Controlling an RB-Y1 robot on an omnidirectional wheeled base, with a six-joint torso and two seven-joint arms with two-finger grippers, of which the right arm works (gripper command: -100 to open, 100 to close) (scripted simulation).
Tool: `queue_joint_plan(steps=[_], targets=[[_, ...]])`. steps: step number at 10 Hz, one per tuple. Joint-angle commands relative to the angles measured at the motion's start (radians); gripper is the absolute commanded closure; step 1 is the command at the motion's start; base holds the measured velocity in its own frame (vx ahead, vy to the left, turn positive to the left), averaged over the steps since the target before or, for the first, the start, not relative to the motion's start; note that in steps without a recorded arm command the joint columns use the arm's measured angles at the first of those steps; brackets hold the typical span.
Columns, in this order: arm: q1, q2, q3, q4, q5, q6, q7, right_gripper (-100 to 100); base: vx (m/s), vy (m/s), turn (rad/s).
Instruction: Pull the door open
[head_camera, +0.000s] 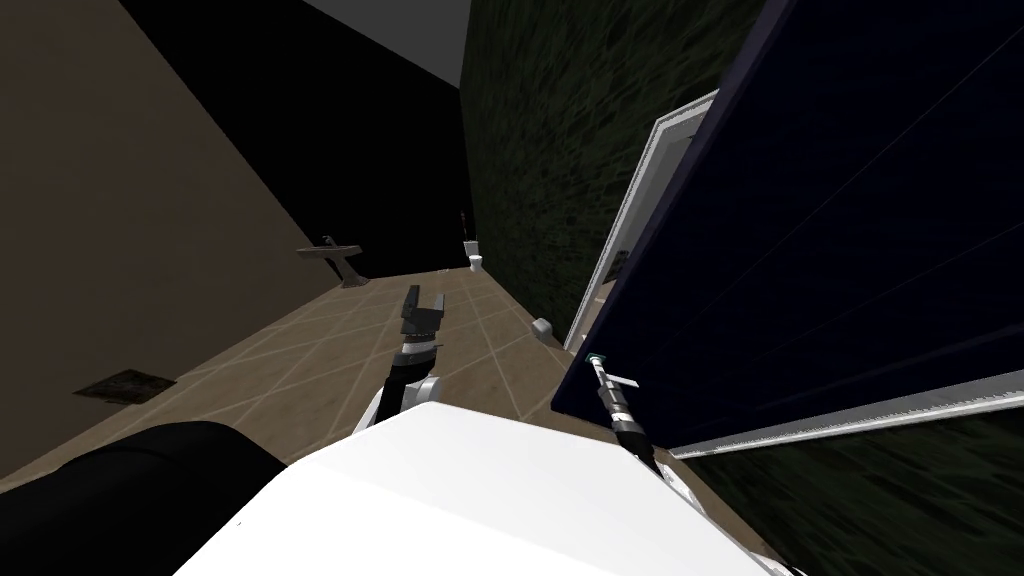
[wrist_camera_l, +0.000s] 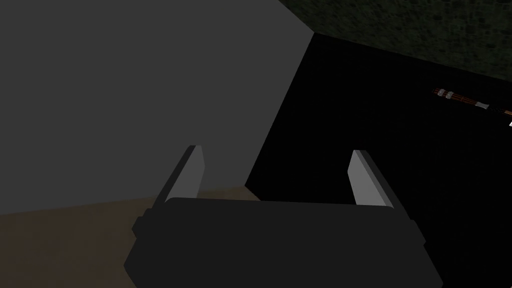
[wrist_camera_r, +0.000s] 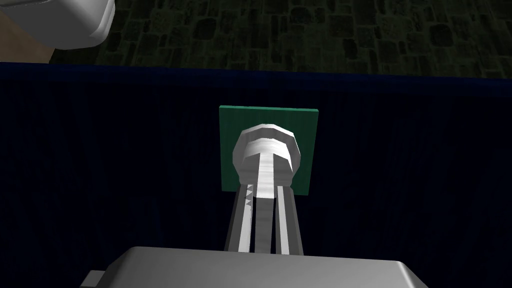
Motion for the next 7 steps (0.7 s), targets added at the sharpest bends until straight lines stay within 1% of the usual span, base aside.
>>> queue_joint_plan(steps=[1, 2, 3, 4, 5, 6, 7], targets=[[0.026, -0.019, 0.006, -0.008, 0.006, -0.022, -0.02, 100, -0.158, -0.062, 0.087], [0.026, -0.019, 0.006, -0.008, 0.006, -0.022, -0.02, 100, -0.105, -0.025, 0.007], [0.046, -0.041, 0.018, 0.0, 0.017, -0.061, -0.045, 100, -0.154, -0.049, 0.103], [0.046, -0.041, 0.018, 0.0, 0.017, -0.061, -0.045, 100, -0.133, -0.044, 0.06], [0.059, -0.055, 0.026, 0.004, 0.023, -0.086, -0.061, 100, -0.136, -0.043, 0.066], [0.059, -0.055, 0.026, 0.004, 0.023, -0.086, -0.061, 100, -0.1, -0.03, 0.019], [0.059, -0.055, 0.026, 0.004, 0.023, -0.086, -0.061, 100, -0.031, -0.002, -0.011]])
